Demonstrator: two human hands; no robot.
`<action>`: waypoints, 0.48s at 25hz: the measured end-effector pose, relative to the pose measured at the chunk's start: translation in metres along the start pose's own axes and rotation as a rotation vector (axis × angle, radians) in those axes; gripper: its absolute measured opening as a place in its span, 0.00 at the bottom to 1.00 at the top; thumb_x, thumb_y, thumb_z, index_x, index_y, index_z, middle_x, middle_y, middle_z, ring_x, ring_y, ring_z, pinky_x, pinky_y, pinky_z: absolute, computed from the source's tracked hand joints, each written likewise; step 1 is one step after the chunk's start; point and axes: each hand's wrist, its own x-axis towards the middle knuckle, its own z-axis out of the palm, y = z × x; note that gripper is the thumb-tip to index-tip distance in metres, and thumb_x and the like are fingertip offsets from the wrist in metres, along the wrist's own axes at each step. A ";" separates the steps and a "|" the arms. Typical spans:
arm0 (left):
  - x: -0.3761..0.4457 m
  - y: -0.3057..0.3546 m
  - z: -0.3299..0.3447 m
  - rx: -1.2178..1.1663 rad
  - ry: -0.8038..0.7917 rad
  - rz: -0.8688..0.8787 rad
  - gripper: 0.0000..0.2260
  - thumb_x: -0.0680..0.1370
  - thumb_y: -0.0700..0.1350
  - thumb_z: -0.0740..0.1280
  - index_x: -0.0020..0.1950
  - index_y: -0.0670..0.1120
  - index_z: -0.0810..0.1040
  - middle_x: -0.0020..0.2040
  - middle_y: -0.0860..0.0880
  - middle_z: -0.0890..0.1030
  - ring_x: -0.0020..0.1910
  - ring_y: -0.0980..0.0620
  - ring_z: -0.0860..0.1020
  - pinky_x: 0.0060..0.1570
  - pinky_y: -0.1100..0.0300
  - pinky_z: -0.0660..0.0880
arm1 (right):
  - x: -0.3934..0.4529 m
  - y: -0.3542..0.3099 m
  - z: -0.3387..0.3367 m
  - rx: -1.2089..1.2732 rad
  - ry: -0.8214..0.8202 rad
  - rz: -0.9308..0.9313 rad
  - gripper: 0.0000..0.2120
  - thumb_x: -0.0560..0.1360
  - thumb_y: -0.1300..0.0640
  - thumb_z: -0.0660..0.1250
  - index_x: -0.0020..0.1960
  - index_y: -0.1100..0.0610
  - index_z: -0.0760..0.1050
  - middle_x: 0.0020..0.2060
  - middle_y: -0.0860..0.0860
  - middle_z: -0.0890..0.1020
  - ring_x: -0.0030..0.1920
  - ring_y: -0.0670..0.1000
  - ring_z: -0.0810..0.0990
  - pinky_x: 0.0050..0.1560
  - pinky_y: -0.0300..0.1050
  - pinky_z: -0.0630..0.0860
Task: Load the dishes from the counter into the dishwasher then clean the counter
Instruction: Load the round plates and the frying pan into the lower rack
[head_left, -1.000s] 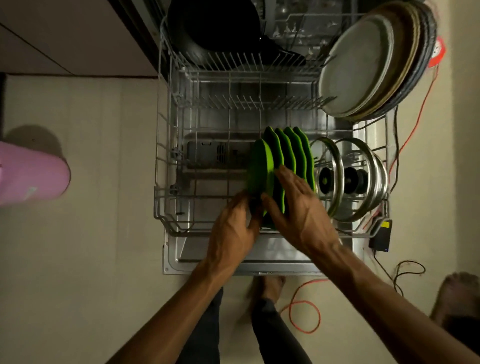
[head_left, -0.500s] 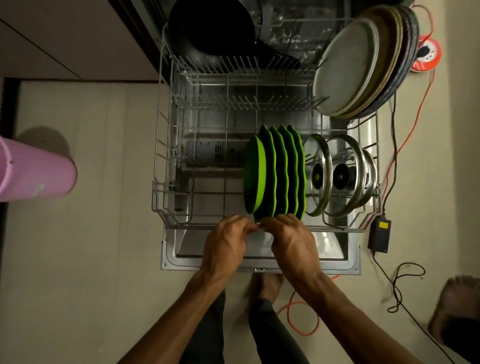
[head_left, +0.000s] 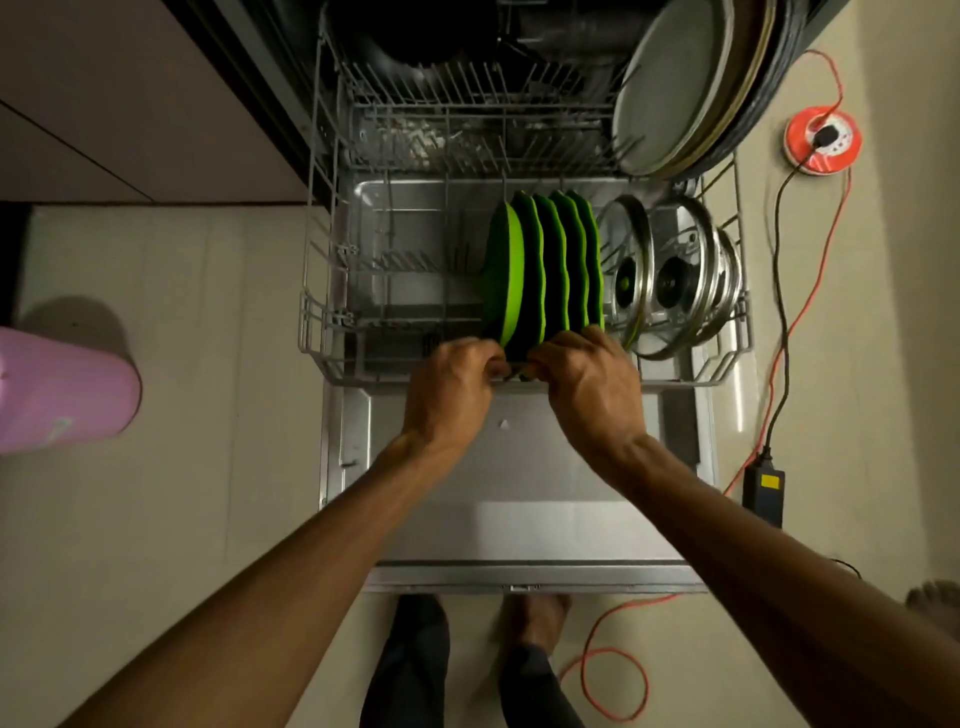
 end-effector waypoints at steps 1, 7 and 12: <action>0.016 0.001 -0.002 0.002 0.009 0.003 0.08 0.74 0.33 0.67 0.47 0.42 0.84 0.45 0.45 0.85 0.45 0.43 0.83 0.41 0.49 0.80 | 0.015 0.003 -0.003 -0.007 -0.012 0.020 0.06 0.76 0.58 0.69 0.51 0.54 0.83 0.46 0.52 0.84 0.47 0.55 0.76 0.47 0.49 0.71; 0.089 0.007 -0.017 0.136 0.125 0.066 0.12 0.77 0.33 0.64 0.58 0.42 0.81 0.51 0.43 0.84 0.51 0.44 0.82 0.48 0.48 0.80 | 0.081 0.007 -0.021 0.058 0.075 0.099 0.09 0.80 0.59 0.62 0.58 0.59 0.77 0.54 0.57 0.81 0.56 0.57 0.76 0.58 0.50 0.72; 0.071 0.007 -0.007 0.466 -0.236 0.136 0.36 0.79 0.40 0.60 0.78 0.39 0.39 0.79 0.39 0.40 0.78 0.42 0.40 0.77 0.48 0.44 | 0.070 0.008 -0.008 -0.144 -0.188 0.074 0.34 0.80 0.60 0.54 0.79 0.61 0.39 0.78 0.58 0.41 0.78 0.57 0.38 0.75 0.53 0.34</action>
